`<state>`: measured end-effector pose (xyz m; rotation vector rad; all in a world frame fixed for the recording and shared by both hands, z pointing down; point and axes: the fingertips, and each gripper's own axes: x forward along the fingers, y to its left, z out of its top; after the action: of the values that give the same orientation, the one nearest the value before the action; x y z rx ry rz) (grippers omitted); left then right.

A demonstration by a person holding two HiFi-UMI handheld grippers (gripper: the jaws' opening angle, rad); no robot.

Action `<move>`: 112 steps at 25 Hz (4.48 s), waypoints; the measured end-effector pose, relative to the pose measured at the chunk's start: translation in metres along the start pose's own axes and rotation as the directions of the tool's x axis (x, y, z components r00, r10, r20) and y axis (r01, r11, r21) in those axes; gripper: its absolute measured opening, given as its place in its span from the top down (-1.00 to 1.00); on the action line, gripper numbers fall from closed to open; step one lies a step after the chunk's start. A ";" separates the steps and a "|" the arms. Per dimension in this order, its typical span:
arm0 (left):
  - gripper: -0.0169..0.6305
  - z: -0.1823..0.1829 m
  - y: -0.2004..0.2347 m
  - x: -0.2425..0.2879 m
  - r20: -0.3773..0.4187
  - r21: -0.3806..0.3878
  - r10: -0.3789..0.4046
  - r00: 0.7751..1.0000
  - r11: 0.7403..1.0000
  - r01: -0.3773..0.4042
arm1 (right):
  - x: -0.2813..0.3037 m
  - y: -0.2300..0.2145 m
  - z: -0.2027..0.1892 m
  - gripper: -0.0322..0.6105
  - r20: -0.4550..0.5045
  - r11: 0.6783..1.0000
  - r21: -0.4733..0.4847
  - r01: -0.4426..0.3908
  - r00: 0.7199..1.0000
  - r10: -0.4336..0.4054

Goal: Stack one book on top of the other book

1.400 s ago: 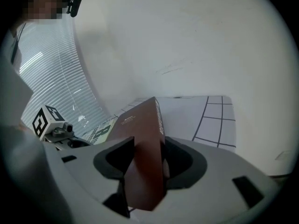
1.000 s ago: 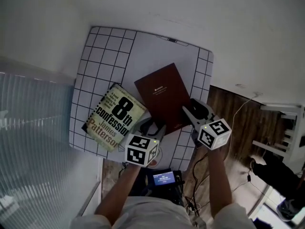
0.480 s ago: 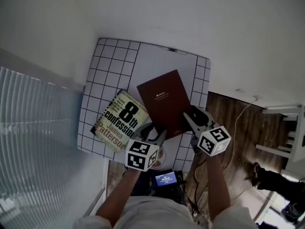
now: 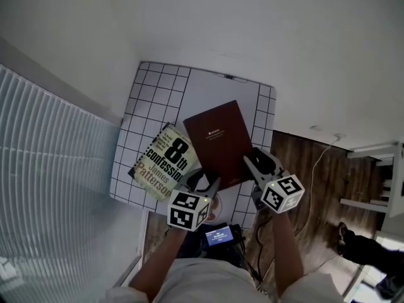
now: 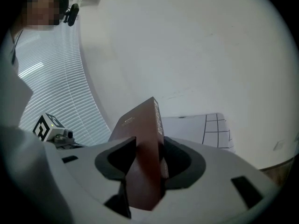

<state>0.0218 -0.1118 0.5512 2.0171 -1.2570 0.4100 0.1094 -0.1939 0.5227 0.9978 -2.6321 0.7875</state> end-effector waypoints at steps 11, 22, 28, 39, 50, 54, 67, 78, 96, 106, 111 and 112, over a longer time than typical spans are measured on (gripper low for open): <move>0.35 0.016 -0.006 -0.032 0.042 0.046 0.046 0.998 0.998 -0.048 | -0.013 0.025 0.016 0.36 0.079 0.999 0.028 -0.036 0.996 0.034; 0.34 0.017 -0.010 -0.050 0.062 0.048 0.083 0.995 0.995 -0.086 | -0.021 0.045 0.024 0.36 0.101 0.997 -0.035 -0.063 0.993 0.066; 0.34 0.012 -0.013 -0.056 0.063 0.061 0.086 0.994 0.994 -0.090 | -0.028 0.050 0.020 0.37 0.103 0.997 -0.035 -0.074 0.992 0.077; 0.34 -0.001 -0.009 -0.070 0.042 0.070 0.099 0.994 0.992 -0.102 | -0.033 0.064 0.001 0.37 0.088 0.997 -0.013 -0.079 0.993 0.080; 0.34 -0.008 0.024 -0.087 0.028 0.073 0.071 0.997 0.995 -0.072 | -0.022 0.091 -0.027 0.38 0.046 0.999 0.028 -0.042 0.998 0.041; 0.34 -0.013 0.044 -0.096 0.008 0.081 0.055 0.998 0.995 -0.055 | -0.010 0.106 -0.041 0.39 0.027 0.999 0.045 -0.021 0.999 0.020; 0.34 -0.041 0.107 -0.117 -0.069 0.072 0.005 0.998 0.997 0.000 | 0.027 0.150 -0.091 0.40 -0.033 0.993 0.117 0.021 0.999 -0.017; 0.33 -0.060 0.142 -0.125 -0.118 0.057 -0.016 0.993 0.998 0.023 | 0.046 0.176 -0.124 0.40 -0.084 0.983 0.180 0.029 0.996 -0.014; 0.33 -0.064 0.171 -0.110 -0.151 0.020 -0.026 0.988 0.999 0.029 | 0.063 0.183 -0.157 0.38 -0.142 0.962 0.269 0.058 0.990 -0.020; 0.33 -0.055 0.192 -0.104 -0.149 -0.005 -0.015 0.989 1.000 0.014 | 0.076 0.194 -0.163 0.39 -0.172 0.961 0.275 0.034 0.985 0.014; 0.33 -0.045 0.202 -0.101 -0.132 0.003 0.009 0.991 1.000 -0.009 | 0.084 0.201 -0.166 0.40 -0.188 0.962 0.272 0.018 0.982 0.035; 0.33 -0.043 0.204 -0.101 -0.130 0.004 0.012 0.991 1.000 -0.012 | 0.085 0.201 -0.167 0.41 -0.189 0.962 0.271 0.016 0.981 0.037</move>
<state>-0.1998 -0.0711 0.6036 1.9533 -1.1897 0.5409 -0.0856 -0.0220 0.6121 0.9176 -2.4097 1.2097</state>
